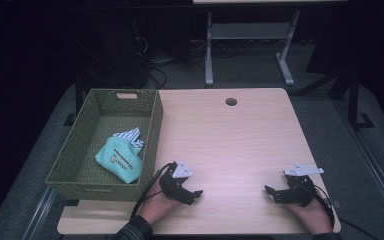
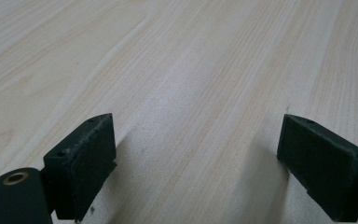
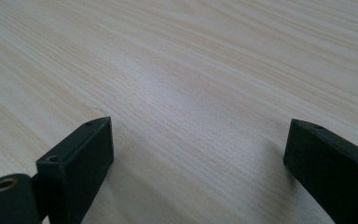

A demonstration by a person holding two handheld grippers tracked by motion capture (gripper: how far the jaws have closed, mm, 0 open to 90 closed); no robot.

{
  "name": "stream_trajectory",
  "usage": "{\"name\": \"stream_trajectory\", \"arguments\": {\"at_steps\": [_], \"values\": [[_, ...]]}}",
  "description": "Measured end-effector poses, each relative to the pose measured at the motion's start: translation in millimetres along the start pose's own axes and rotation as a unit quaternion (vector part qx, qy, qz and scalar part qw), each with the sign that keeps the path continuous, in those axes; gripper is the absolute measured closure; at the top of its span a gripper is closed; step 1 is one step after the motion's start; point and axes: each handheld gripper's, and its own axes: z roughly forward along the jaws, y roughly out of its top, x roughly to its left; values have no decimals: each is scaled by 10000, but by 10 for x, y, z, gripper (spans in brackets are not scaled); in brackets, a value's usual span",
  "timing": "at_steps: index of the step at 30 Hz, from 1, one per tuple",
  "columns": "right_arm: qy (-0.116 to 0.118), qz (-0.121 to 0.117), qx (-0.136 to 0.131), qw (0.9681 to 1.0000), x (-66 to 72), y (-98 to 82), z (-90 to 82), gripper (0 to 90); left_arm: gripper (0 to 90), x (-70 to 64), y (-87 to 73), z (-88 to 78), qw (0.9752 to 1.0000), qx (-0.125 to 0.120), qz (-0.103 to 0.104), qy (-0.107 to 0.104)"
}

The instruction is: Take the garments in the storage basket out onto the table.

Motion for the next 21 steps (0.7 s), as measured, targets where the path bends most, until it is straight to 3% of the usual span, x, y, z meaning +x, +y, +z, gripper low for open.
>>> {"name": "stream_trajectory", "arguments": {"at_steps": [17, 21], "values": [[-41, 49, 2, 10000, 11, -3, -3, 76, 112, 42, 40, 22, 9999, 39, -99, 123], [-41, 54, 3, 10000, 12, -3, -3, 76, 119, 63, 72, 4, 9997, -11, -232, 97]]}}
